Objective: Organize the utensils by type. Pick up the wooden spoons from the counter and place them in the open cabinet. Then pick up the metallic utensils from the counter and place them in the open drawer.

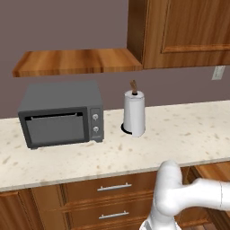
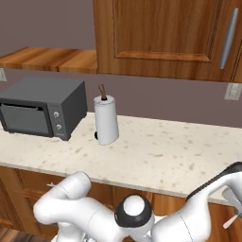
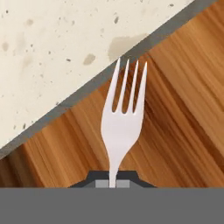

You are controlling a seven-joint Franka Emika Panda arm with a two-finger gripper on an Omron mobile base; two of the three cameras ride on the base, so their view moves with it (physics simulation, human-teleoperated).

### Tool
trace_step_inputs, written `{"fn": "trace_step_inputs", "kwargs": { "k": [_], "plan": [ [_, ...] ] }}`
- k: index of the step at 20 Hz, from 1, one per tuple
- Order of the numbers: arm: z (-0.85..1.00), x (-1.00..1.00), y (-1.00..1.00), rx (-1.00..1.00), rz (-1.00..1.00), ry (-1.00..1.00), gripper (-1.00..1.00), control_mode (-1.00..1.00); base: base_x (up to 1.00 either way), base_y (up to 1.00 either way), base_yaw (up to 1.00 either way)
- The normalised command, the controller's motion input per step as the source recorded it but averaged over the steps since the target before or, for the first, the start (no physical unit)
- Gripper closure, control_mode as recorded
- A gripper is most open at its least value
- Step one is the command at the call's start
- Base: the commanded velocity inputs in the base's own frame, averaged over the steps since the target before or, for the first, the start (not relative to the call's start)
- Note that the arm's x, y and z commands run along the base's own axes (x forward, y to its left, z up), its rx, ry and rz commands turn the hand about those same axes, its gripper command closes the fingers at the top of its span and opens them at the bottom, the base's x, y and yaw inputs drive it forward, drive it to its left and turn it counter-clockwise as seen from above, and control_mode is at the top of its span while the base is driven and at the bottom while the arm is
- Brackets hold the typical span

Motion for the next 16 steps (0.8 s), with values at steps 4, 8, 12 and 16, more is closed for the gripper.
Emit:
{"fn": "trace_step_inputs", "kwargs": {
  "k": [4, 8, 12, 16],
  "plan": [
    [0.0, -0.55, 0.0, -0.06, -0.32, 0.0, 1.0, -1.0, 0.0, 0.0, 0.0],
    [-0.03, -0.31, 0.04, -0.09, -0.32, 0.0, 1.0, -1.0, 0.0, 0.0, 0.0],
    [-0.12, 0.0, 0.08, -0.06, -0.27, 0.05, 1.0, -1.0, 0.0, 0.0, 0.0],
    [-0.07, -0.09, 0.19, 0.0, -0.18, 0.0, 1.0, -1.0, 0.0, 0.0, 0.0]
  ]
}}
